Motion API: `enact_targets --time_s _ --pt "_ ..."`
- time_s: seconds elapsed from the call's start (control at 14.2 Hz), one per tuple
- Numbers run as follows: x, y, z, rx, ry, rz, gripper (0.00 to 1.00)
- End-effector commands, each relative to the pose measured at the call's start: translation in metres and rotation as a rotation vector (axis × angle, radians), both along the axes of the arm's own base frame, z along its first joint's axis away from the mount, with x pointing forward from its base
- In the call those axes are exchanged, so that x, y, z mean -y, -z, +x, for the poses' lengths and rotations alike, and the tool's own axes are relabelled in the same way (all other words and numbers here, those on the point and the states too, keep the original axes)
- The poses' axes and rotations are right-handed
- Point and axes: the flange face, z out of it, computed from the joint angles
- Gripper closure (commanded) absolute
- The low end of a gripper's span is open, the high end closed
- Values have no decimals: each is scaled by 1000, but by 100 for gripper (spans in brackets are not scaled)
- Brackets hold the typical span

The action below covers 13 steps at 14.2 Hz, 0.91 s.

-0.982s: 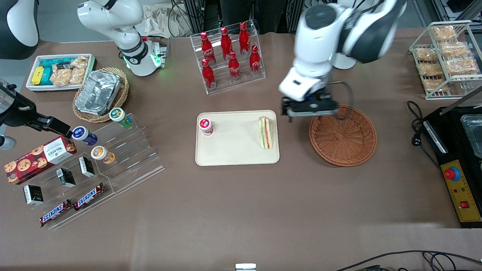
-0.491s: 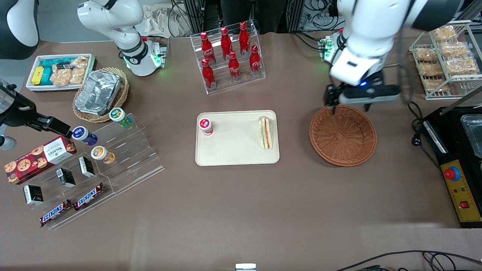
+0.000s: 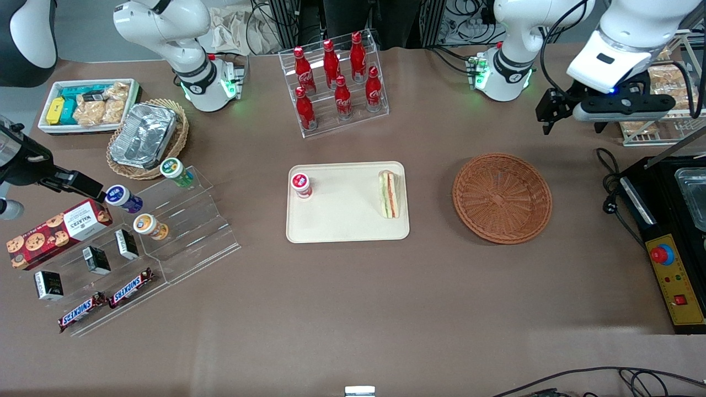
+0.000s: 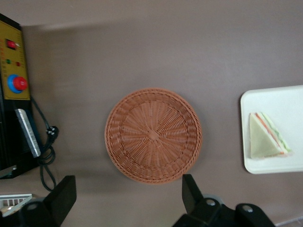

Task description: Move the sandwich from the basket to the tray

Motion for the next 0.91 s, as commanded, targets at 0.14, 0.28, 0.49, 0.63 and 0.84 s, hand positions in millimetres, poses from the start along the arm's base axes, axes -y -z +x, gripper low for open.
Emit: enact_targets --time_s 0.14,0.28,0.49,0.63,0.84 --pt "-14 23 31 -51 96 -63 1" --pt "-13 37 53 -28 94 -80 1" --pt "-13 49 67 25 104 -75 1" --pt "-14 58 66 21 107 -73 1" --pt "-17 65 64 6 123 -71 1"
